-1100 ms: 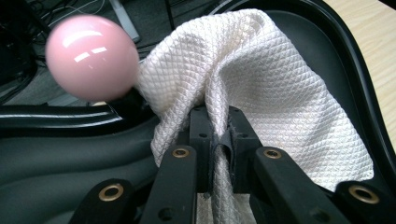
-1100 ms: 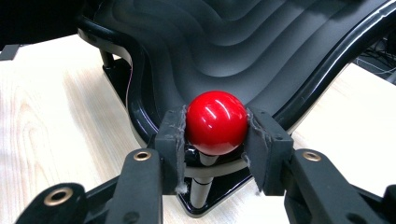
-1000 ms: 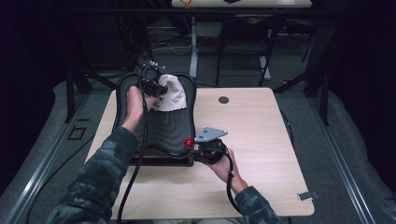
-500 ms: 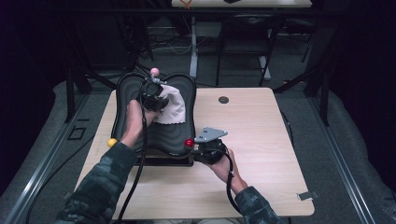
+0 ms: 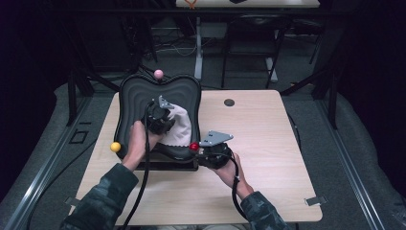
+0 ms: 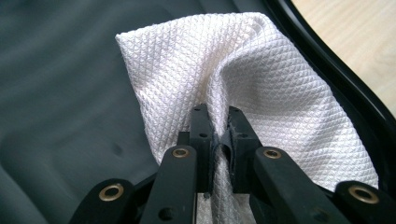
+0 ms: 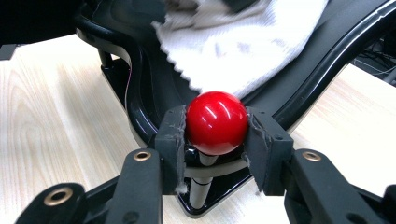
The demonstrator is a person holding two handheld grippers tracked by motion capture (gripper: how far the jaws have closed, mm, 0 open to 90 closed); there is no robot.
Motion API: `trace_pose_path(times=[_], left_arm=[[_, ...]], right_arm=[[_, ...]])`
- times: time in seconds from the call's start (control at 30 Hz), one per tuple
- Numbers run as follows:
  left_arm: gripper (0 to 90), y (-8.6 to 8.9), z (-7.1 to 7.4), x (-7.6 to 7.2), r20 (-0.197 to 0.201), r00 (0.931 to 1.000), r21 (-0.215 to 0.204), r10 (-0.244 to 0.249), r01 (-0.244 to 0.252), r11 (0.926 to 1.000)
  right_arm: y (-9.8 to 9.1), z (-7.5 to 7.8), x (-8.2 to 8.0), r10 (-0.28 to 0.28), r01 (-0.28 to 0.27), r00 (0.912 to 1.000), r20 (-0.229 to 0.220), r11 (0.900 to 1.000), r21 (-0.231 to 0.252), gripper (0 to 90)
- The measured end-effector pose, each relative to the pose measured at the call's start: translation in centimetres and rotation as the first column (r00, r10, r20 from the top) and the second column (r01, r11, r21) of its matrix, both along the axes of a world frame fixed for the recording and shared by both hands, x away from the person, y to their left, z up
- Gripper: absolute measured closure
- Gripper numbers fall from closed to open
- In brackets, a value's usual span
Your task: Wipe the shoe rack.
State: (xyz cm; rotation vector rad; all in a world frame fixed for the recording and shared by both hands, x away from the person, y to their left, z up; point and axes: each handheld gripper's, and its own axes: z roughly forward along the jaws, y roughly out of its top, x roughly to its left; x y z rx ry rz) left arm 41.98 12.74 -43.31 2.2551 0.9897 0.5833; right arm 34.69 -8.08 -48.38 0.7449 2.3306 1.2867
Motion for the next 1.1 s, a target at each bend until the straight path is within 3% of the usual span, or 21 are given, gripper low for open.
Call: trace_pose_path(times=[0.53, 1.1], left_arm=[[83.3, -0.2, -1.8, -3.2, 0.004, 0.9996, -0.002, -0.03, 0.03, 0.9996], [83.3, -0.9, 0.1, 0.4, 0.029, 0.9996, -0.002, -0.006, 0.006, 1.0]], right_arm=[[0.0, 0.0, 0.0, -0.001, 0.001, 1.0, 0.005, 1.0, -0.004, 59.9], [0.0, 0.0, 0.0, -0.001, 0.001, 1.0, 0.004, 1.0, -0.006, 59.9]])
